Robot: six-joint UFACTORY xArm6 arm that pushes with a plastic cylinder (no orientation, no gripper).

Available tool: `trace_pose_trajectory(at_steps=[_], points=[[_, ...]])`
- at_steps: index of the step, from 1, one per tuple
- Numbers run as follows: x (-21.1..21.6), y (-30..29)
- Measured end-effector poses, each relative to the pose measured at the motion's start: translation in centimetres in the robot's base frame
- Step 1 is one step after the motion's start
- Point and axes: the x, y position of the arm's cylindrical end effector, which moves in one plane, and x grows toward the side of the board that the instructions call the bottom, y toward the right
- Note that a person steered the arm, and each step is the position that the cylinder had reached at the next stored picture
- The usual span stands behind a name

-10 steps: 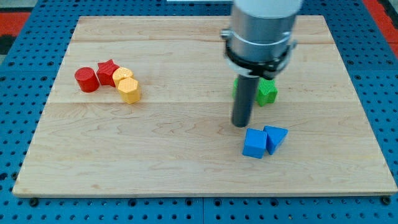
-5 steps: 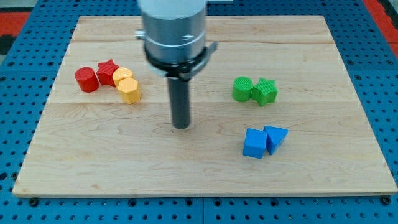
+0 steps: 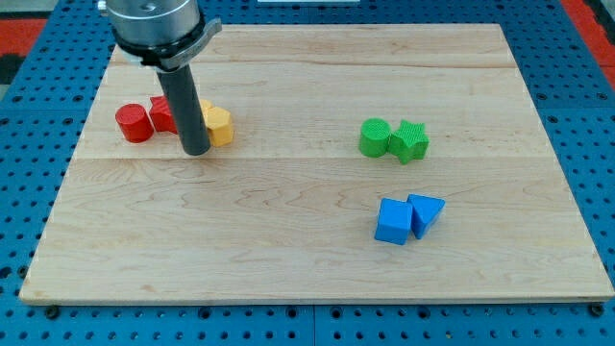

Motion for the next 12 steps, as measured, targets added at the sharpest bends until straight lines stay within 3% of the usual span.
trace_pose_trajectory(at_steps=[1, 3, 5, 6, 12], points=[[-1.7, -2.4], [-5.0, 0.9], [-0.2, 0.9], [-0.9, 6.5], [-13.2, 1.5]])
